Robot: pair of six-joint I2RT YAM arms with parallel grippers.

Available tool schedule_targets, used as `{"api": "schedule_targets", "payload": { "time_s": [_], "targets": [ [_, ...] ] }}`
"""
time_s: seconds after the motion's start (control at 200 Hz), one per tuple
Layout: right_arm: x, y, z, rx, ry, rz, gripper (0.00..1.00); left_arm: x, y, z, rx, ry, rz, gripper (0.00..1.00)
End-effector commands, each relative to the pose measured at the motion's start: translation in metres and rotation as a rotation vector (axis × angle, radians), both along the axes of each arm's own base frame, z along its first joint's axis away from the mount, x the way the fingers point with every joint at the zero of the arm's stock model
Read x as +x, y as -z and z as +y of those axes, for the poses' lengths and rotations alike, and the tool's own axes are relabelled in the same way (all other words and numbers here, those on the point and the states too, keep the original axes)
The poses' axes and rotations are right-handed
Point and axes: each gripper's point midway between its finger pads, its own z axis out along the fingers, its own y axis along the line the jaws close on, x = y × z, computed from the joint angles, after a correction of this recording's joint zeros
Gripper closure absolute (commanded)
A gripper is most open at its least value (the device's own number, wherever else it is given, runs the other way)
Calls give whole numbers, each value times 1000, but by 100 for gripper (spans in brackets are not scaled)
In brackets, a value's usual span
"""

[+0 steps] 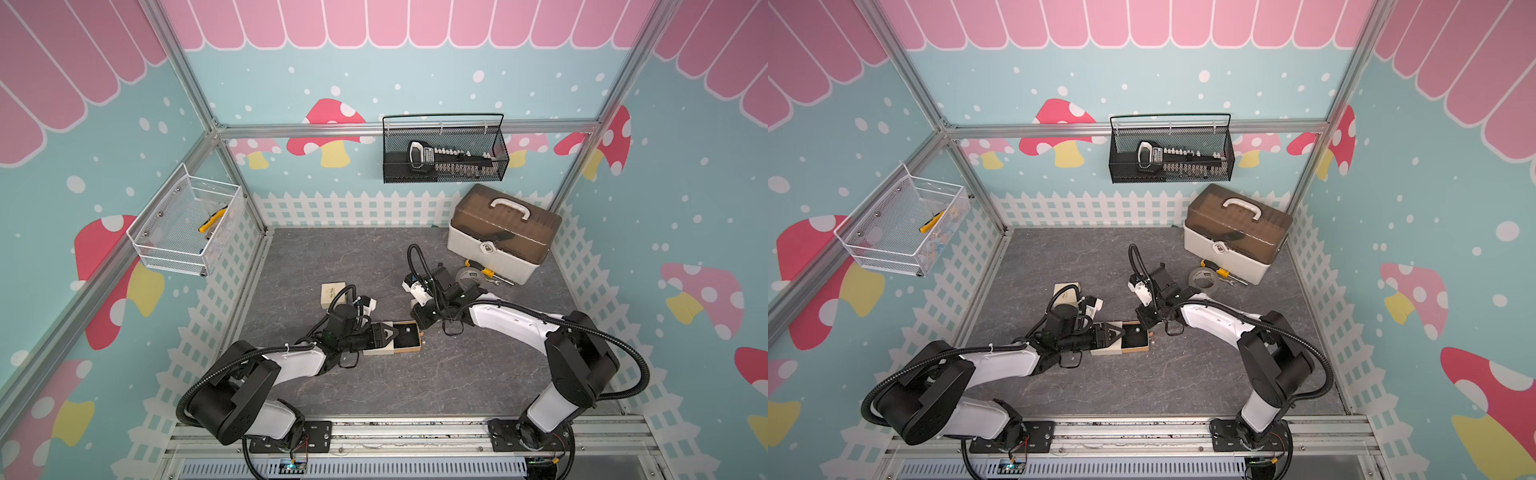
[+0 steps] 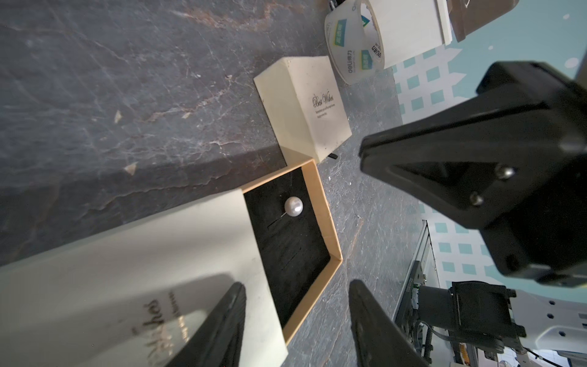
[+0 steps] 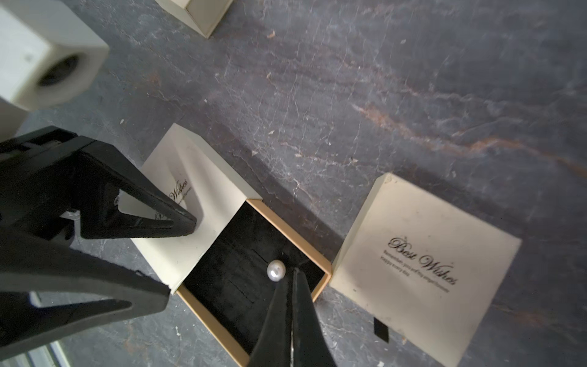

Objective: Place the earrings into the drawer-style jewelry box
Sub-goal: Insert the earring into the inner lining.

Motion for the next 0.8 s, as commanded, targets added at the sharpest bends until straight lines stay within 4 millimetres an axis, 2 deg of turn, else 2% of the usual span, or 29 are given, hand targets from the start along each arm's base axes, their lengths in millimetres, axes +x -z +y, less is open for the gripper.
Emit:
{"api": "schedule_targets", "payload": {
  "time_s": [0.0, 0.15, 0.515, 0.795],
  "targets": [
    [-10, 7, 1, -4, 36, 126, 100, 9, -3, -8, -13, -19, -21, 47],
    [-9, 17, 2, -39, 34, 160, 100, 9, -1, -14, -20, -14, -17, 47],
    [-5, 38, 2, -83, 46, 187, 100, 8, 8, -9, 20, -22, -10, 47],
    [-7, 44, 7, -80, 24, 202, 100, 7, 11, -8, 28, -23, -5, 47]
  ]
}}
